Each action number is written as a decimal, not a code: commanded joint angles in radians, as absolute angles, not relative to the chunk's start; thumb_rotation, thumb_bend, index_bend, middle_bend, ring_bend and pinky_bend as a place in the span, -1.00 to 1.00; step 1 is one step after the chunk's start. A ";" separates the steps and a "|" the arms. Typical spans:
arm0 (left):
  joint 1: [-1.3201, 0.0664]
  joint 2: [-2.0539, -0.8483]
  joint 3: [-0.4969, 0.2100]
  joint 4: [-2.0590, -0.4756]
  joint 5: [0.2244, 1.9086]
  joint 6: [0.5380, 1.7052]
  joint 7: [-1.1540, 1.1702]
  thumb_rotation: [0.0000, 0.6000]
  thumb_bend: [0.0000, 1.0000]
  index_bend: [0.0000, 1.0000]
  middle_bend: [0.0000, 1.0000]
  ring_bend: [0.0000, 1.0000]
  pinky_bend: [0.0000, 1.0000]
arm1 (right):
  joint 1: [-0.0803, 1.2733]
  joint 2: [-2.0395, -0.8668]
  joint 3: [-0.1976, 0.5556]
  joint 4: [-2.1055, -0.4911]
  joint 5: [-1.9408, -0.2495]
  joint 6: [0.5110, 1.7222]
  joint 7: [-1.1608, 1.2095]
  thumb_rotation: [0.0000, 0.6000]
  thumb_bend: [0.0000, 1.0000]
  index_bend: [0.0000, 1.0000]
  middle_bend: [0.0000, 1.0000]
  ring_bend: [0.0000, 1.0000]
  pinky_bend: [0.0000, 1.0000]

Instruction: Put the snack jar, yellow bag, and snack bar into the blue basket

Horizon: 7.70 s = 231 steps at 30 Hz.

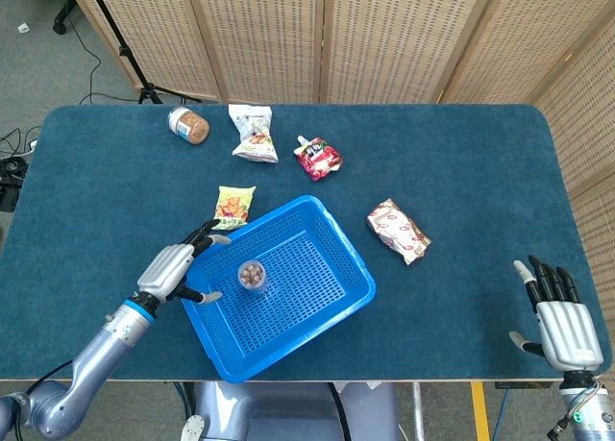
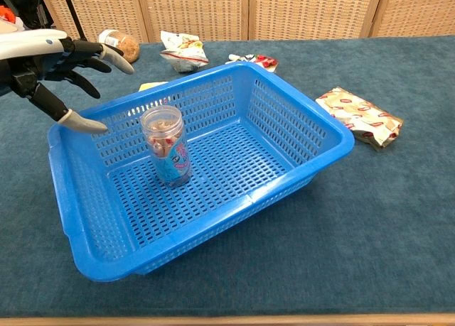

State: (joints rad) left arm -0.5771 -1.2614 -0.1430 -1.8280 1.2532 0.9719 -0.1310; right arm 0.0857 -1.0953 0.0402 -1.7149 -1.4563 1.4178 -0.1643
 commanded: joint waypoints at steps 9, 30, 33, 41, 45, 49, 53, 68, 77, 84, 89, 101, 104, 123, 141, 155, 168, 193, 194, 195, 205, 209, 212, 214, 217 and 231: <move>-0.605 -1.207 -0.196 -1.728 1.198 1.020 0.022 1.00 -0.77 -0.62 -1.00 -0.97 -0.64 | 0.090 -1.103 0.039 -1.714 -1.451 1.407 -0.174 1.00 -0.82 -0.99 -1.00 -1.00 -1.00; -0.811 -1.399 -0.220 -1.443 0.958 0.847 0.334 1.00 -0.97 -1.00 -1.00 -1.00 -0.94 | 0.089 -1.102 0.054 -1.682 -1.435 1.410 -0.106 1.00 -0.81 -0.99 -1.00 -1.00 -1.00; -0.839 -1.430 -0.222 -1.404 0.930 0.826 0.358 1.00 -0.97 -1.00 -1.00 -1.00 -0.95 | 0.091 -1.100 0.057 -1.674 -1.424 1.402 -0.095 1.00 -0.80 -0.99 -1.00 -1.00 -1.00; -0.918 -1.507 -0.221 -1.283 0.863 0.759 0.410 1.00 -0.96 -1.00 -1.00 -1.00 -0.95 | 0.090 -1.096 0.073 -1.654 -1.388 1.392 -0.061 1.00 -0.79 -0.99 -1.00 -1.00 -1.00; -0.953 -1.541 -0.217 -1.221 0.824 0.723 0.430 1.00 -0.95 -1.00 -1.00 -1.00 -0.95 | 0.090 -1.093 0.077 -1.643 -1.373 1.384 -0.046 1.00 -0.79 -0.99 -1.00 -1.00 -1.00; -0.980 -1.572 -0.208 -1.168 0.793 0.694 0.449 1.00 -0.94 -1.00 -1.00 -1.00 -0.95 | 0.089 -1.090 0.079 -1.637 -1.367 1.379 -0.034 1.00 -0.79 -0.99 -1.00 -1.00 -1.00; -1.004 -1.609 -0.201 -1.109 0.765 0.667 0.458 1.00 -0.93 -1.00 -1.00 -1.00 -0.95 | 0.089 -1.090 0.080 -1.629 -1.360 1.375 -0.026 1.00 -0.79 -0.99 -1.00 -1.00 -1.00; -1.062 -1.739 -0.180 -0.911 0.729 0.592 0.463 1.00 -0.88 -1.00 -1.00 -1.00 -0.95 | 0.084 -1.084 0.089 -1.621 -1.346 1.377 -0.005 1.00 -0.79 -0.99 -1.00 -1.00 -1.00; -1.062 -1.792 -0.190 -0.857 0.780 0.629 0.428 1.00 -0.63 -0.53 -0.97 -0.87 -0.67 | 0.080 -1.080 0.092 -1.612 -1.335 1.374 0.012 1.00 -0.79 -0.99 -1.00 -1.00 -1.00; -1.044 -1.814 -0.193 -0.846 0.808 0.691 0.430 1.00 -0.35 -0.05 -0.60 -0.50 -0.40 | 0.077 -1.075 0.092 -1.616 -1.341 1.380 0.016 1.00 -0.79 -0.99 -1.00 -1.00 -1.00; -1.017 -1.802 -0.196 -0.869 0.840 0.744 0.426 1.00 -0.32 0.18 -0.48 -0.42 -0.35 | 0.072 -1.072 0.089 -1.629 -1.356 1.394 0.009 1.00 -0.79 -0.99 -1.00 -1.00 -1.00; -0.952 -1.568 -0.247 -1.176 0.869 0.880 0.456 1.00 -0.30 0.23 -0.45 -0.40 -0.34 | 0.065 -1.069 0.079 -1.657 -1.389 1.420 -0.016 1.00 -0.79 -0.99 -1.00 -1.00 -1.00; -0.931 -1.482 -0.255 -1.290 0.885 0.927 0.471 1.00 -0.30 0.23 -0.45 -0.40 -0.34 | 0.061 -1.066 0.076 -1.668 -1.403 1.432 -0.021 1.00 -0.79 -0.99 -1.00 -1.00 -1.00; -0.777 -1.201 -0.209 -1.882 1.158 1.095 0.362 1.00 -0.34 0.23 -0.45 -0.40 -0.34 | 0.040 -1.053 0.056 -1.715 -1.472 1.487 -0.033 1.00 -0.79 -0.99 -1.00 -1.00 -1.00; -0.777 -1.301 -0.143 -1.987 1.164 1.082 0.470 1.00 -0.40 0.12 -0.56 -0.41 -0.34 | 0.027 -1.041 0.053 -1.724 -1.498 1.512 -0.006 1.00 -0.79 -0.99 -1.00 -1.00 -1.00; -0.809 -1.313 -0.143 -1.982 1.076 1.004 0.450 1.00 -0.72 -0.30 -1.00 -0.81 -0.56 | 0.027 -1.043 0.057 -1.718 -1.500 1.514 0.007 1.00 -0.81 -0.99 -1.00 -1.00 -1.00; -0.804 -1.310 -0.153 -1.994 1.078 1.041 0.437 1.00 -0.74 -0.99 -1.00 -1.00 -0.83 | 0.026 -1.043 0.058 -1.718 -1.499 1.515 0.009 1.00 -0.81 -0.99 -1.00 -1.00 -1.00; -0.382 -1.209 0.047 -1.734 1.471 1.501 0.266 1.00 -0.69 -1.00 -1.00 -1.00 -1.00 | 0.050 -1.100 0.064 -1.671 -1.513 1.499 -0.043 1.00 -0.80 -0.99 -1.00 -1.00 -1.00; -0.370 -1.213 0.050 -1.726 1.471 1.509 0.273 1.00 -0.69 -1.00 -1.00 -1.00 -1.00 | 0.052 -1.102 0.063 -1.670 -1.511 1.496 -0.048 1.00 -0.80 -0.99 -1.00 -1.00 -1.00; -0.357 -1.221 0.055 -1.712 1.468 1.515 0.282 1.00 -0.69 -1.00 -1.00 -1.00 -1.00 | 0.054 -1.105 0.063 -1.668 -1.510 1.493 -0.052 1.00 -0.80 -0.99 -1.00 -1.00 -1.00; -0.286 -1.299 0.051 -1.582 1.428 1.505 0.214 1.00 -0.65 -1.00 -1.00 -1.00 -1.00 | 0.075 -1.136 0.065 -1.643 -1.489 1.453 -0.098 1.00 -0.79 -0.99 -1.00 -1.00 -1.00; -0.275 -1.319 0.037 -1.518 1.406 1.474 0.152 1.00 -0.65 -1.00 -1.00 -1.00 -1.00 | 0.091 -1.160 0.076 -1.625 -1.470 1.433 -0.112 1.00 -0.79 -0.99 -1.00 -1.00 -1.00; -0.278 -1.322 0.022 -1.495 1.397 1.453 0.122 1.00 -0.65 -1.00 -1.00 -1.00 -1.00 | 0.125 -1.169 0.092 -1.626 -1.452 1.388 -0.137 1.00 -0.79 -0.99 -1.00 -1.00 -1.00; -0.279 -1.323 0.018 -1.484 1.404 1.444 0.105 1.00 -0.65 -1.00 -1.00 -1.00 -1.00 | 0.157 -1.170 0.109 -1.637 -1.442 1.355 -0.177 1.00 -0.80 -0.99 -1.00 -1.00 -1.00; -0.279 -1.325 0.008 -1.470 1.407 1.429 0.081 1.00 -0.65 -1.00 -1.00 -1.00 -1.00 | 0.217 -1.169 0.139 -1.665 -1.427 1.293 -0.221 1.00 -0.81 -0.99 -1.00 -1.00 -1.00; -0.271 -1.325 -0.017 -1.457 1.410 1.391 0.057 1.00 -0.64 -1.00 -1.00 -1.00 -1.00 | 0.470 -1.206 0.236 -1.620 -1.323 1.005 -0.209 1.00 -0.82 -0.99 -1.00 -1.00 -1.00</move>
